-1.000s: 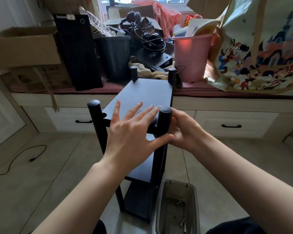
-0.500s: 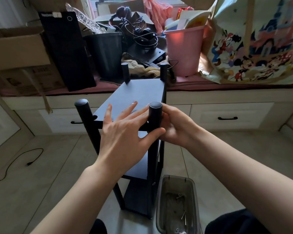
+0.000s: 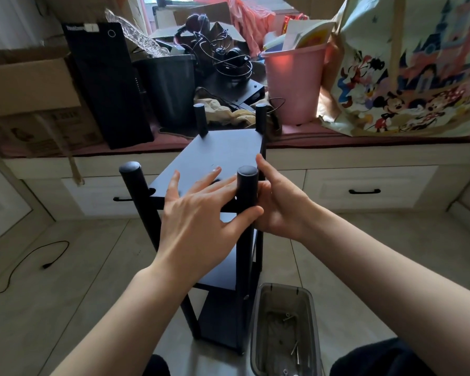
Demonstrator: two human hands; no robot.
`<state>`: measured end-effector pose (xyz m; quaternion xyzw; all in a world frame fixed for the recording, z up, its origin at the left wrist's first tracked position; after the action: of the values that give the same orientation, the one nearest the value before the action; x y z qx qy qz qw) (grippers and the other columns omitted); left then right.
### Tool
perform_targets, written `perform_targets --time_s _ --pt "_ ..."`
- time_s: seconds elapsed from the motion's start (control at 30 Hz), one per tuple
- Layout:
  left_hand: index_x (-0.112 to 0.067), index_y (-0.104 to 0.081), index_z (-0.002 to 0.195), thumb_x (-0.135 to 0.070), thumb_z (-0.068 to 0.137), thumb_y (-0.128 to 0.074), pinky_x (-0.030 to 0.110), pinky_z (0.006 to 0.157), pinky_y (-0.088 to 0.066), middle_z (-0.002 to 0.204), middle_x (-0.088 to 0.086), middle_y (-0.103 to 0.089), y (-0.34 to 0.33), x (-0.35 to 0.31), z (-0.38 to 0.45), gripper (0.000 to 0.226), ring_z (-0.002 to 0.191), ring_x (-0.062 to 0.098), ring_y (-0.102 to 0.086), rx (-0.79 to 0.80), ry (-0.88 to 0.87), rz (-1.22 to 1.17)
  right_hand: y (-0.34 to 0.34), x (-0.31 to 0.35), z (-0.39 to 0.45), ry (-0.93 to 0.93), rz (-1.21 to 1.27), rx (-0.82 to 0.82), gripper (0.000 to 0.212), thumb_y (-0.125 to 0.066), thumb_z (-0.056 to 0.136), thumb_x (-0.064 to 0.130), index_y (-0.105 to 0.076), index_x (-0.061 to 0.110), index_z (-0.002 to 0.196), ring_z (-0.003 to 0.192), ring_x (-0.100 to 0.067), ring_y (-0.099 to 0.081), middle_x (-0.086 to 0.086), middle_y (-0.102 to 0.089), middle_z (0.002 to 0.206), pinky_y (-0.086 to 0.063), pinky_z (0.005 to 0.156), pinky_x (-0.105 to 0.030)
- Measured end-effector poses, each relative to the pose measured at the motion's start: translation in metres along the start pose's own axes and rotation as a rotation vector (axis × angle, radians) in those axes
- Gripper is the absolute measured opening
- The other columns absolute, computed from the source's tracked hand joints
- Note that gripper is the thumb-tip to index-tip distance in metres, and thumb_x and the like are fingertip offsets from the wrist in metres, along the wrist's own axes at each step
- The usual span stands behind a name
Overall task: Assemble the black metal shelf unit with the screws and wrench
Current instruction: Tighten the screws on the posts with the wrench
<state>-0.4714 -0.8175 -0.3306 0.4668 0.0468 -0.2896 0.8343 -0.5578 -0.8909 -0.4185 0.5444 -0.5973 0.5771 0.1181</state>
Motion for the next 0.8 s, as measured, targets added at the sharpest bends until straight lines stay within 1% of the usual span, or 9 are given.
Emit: perform_targets --time_s 0.1,0.2,0.3,0.4,0.47,0.57,0.63,0.7,0.8 --pt "-0.040 -0.065 0.129 -0.062 0.085 -0.053 0.055 0.121 -0.005 0.136 -0.021 -0.059 0.000 0.001 -0.001 0.050 0.143 0.011 -0.041 0.002 0.003 -0.008 0.009 -0.001 0.001 0.031 -0.058 -0.035 0.078 -0.035 0.093 0.069 -0.056 0.001 0.126 0.108 -0.033 -0.043 -0.019 -0.041 0.113 -0.027 0.117 -0.051" --pt "-0.039 -0.065 0.128 -0.060 0.086 -0.054 0.057 0.121 -0.006 0.136 -0.021 -0.059 0.001 0.000 -0.001 0.049 0.141 0.012 -0.044 -0.005 0.001 -0.019 0.005 0.006 -0.007 0.124 -0.120 -0.055 0.045 -0.047 0.099 0.044 -0.062 0.004 0.112 0.089 -0.026 -0.059 -0.013 -0.053 0.089 -0.044 0.100 -0.042" --pt "-0.040 -0.066 0.127 -0.062 0.085 -0.053 0.055 0.122 -0.004 0.136 -0.022 -0.058 0.004 0.003 -0.001 0.049 0.141 0.010 -0.043 0.001 0.014 -0.034 -0.003 0.007 -0.007 0.134 -0.172 -0.015 0.025 -0.050 0.097 0.035 -0.051 0.012 0.104 0.078 -0.026 -0.038 -0.004 -0.028 0.074 -0.044 0.085 -0.039" --pt "-0.042 -0.067 0.124 -0.065 0.084 -0.052 0.053 0.123 -0.005 0.135 -0.027 -0.057 0.009 0.010 -0.004 0.048 0.141 0.008 -0.044 -0.004 0.024 -0.062 -0.010 0.006 -0.002 0.121 -0.206 0.009 0.022 -0.051 0.096 0.034 -0.046 0.015 0.107 0.070 -0.021 -0.035 -0.004 -0.023 0.072 -0.053 0.066 -0.034" --pt "-0.042 -0.068 0.123 -0.062 0.084 -0.056 0.052 0.123 -0.008 0.130 -0.036 -0.049 0.016 0.018 -0.004 0.045 0.140 0.007 -0.044 -0.013 0.035 -0.087 -0.016 0.004 0.005 0.139 -0.206 0.009 0.019 -0.050 0.096 0.032 -0.048 0.013 0.099 0.063 -0.017 -0.036 -0.003 -0.024 0.069 -0.052 0.056 -0.030" --pt "-0.043 -0.068 0.122 -0.059 0.083 -0.058 0.051 0.123 -0.011 0.122 -0.046 -0.039 0.028 0.034 -0.002 0.043 0.139 0.005 -0.044 -0.012 0.063 -0.125 -0.030 0.004 0.019 0.181 -0.249 0.005 0.022 -0.048 0.098 0.029 -0.052 0.010 0.086 0.058 -0.016 -0.039 -0.002 -0.031 0.063 -0.051 0.054 -0.030" --pt "-0.044 -0.068 0.122 -0.058 0.082 -0.059 0.051 0.123 -0.012 0.121 -0.046 -0.041 0.036 0.045 -0.003 0.043 0.138 0.005 -0.046 -0.017 0.083 -0.143 -0.043 0.002 0.029 0.194 -0.278 0.011 0.024 -0.048 0.099 0.031 -0.056 0.008 0.100 0.067 -0.026 -0.043 -0.009 -0.037 0.068 -0.053 0.054 -0.031" --pt "-0.049 -0.063 0.122 -0.058 0.082 -0.059 0.050 0.123 -0.013 0.119 -0.049 -0.040 0.046 0.057 -0.005 0.041 0.138 0.005 -0.046 -0.036 0.103 -0.161 -0.058 0.000 0.039 0.190 -0.301 0.032 0.028 -0.048 0.100 0.033 -0.055 0.011 0.114 0.084 -0.031 -0.042 -0.012 -0.042 0.089 -0.055 0.058 -0.032" --pt "-0.054 -0.056 0.119 -0.058 0.080 -0.060 0.047 0.122 -0.016 0.115 -0.053 -0.035 0.063 0.078 -0.011 0.039 0.138 0.004 -0.046 -0.094 0.148 -0.170 -0.087 -0.004 0.054 0.171 -0.374 0.071 0.027 -0.046 0.101 0.035 -0.053 0.015 0.116 0.089 -0.030 -0.037 -0.012 -0.038 0.100 -0.055 0.065 -0.033"
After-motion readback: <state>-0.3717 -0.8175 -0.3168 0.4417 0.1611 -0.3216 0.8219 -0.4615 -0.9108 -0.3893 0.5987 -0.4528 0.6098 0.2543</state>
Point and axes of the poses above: each hand's wrist, its own z-axis towards the middle knuckle, its own y-axis out of the back of the hand, x = y × z, the point moved 9 cm from there along z, towards the middle knuckle
